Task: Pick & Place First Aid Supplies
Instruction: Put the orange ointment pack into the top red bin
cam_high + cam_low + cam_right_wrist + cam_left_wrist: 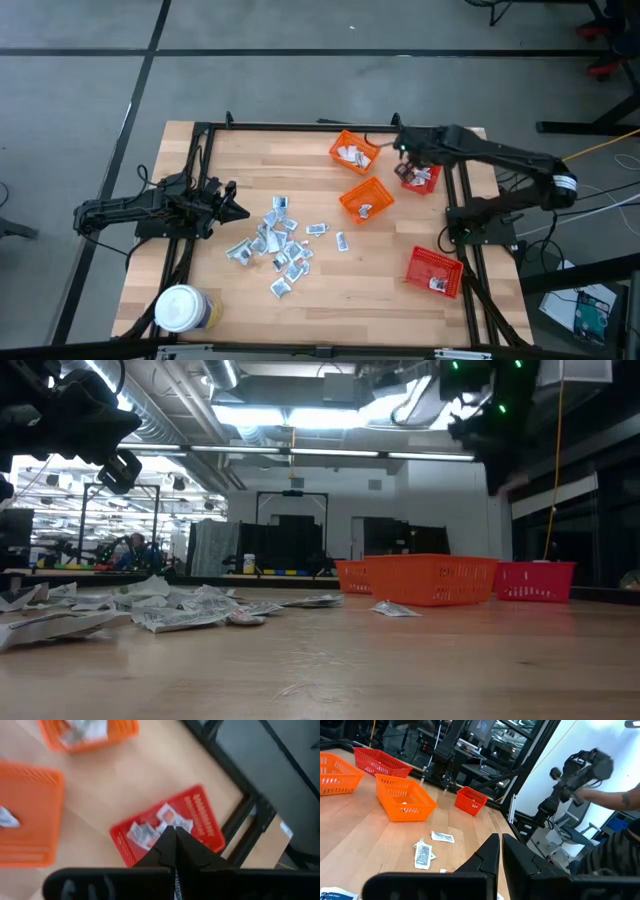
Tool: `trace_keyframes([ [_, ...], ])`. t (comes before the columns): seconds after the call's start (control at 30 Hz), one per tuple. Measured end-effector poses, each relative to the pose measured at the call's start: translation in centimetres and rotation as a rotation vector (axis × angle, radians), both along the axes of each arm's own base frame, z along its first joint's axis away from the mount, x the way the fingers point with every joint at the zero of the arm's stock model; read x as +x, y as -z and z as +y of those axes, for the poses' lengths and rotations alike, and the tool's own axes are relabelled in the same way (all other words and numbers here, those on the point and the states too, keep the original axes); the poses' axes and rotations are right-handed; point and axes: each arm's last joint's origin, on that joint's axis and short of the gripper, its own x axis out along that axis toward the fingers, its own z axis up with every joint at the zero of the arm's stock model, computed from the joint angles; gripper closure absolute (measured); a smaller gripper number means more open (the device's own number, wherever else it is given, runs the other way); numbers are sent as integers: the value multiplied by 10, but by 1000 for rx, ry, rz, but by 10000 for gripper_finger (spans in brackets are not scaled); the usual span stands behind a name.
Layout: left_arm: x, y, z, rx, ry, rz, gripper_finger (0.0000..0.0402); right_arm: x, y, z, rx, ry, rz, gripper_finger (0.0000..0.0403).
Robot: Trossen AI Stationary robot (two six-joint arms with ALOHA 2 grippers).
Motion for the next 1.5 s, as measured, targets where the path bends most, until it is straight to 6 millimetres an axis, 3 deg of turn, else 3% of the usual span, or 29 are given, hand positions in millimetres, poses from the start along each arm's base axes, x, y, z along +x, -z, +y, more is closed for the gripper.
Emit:
trace_keyframes([
  [0.23,0,0,0,0,0,0,386,-12,47,4,-21,6,62,395],
  [0.47,0,0,0,0,0,0,386,-17,64,5,-56,24,112,351],
  [0.8,0,0,0,0,0,0,386,-15,64,4,-55,-25,111,234],
  [1.0,0,0,0,0,0,0,386,4,59,3,64,-194,-103,183],
  [1.23,0,0,0,0,0,0,386,30,39,2,134,-381,-446,165],
  [1.5,0,0,0,0,0,0,386,56,19,19,-1,-904,-625,164],
])
